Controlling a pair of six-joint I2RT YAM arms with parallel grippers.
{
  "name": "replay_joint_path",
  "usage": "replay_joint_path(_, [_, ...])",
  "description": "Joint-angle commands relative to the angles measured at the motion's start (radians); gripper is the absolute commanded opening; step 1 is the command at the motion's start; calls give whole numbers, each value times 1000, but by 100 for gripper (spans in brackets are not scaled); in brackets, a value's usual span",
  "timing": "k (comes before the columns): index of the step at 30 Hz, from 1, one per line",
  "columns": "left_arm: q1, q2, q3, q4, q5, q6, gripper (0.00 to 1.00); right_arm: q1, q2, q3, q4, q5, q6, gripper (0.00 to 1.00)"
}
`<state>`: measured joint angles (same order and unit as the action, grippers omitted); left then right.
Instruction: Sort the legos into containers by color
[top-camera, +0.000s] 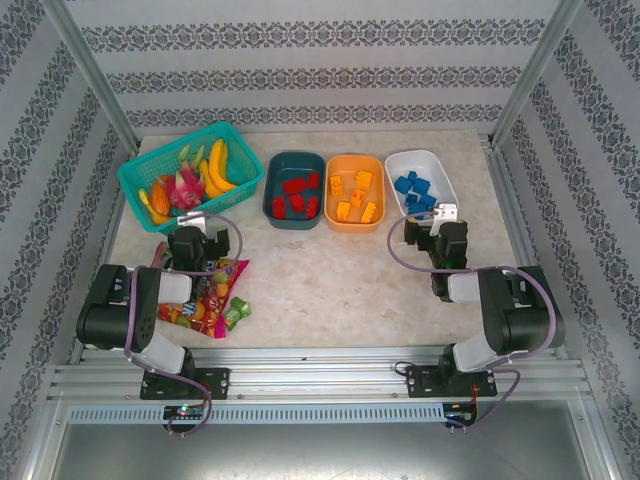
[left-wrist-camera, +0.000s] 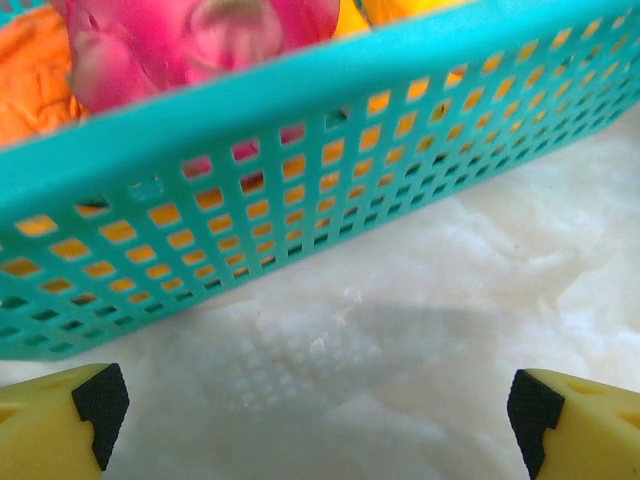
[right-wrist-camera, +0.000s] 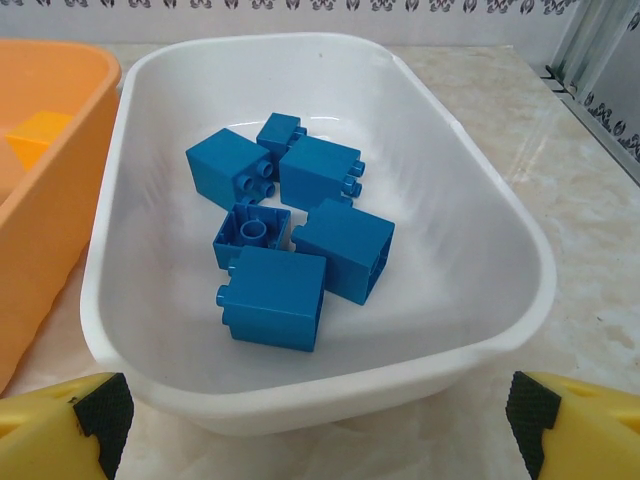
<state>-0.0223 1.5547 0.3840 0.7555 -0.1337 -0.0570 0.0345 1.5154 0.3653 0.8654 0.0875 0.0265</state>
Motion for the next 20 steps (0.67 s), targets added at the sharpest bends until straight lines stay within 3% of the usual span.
replay_joint_path(1, [7, 2, 13, 96, 10, 14, 100, -5, -7, 17, 35, -17, -1, 98])
replay_joint_path(20, [8, 7, 11, 107, 10, 16, 100, -17, -6, 21, 27, -66, -5, 98])
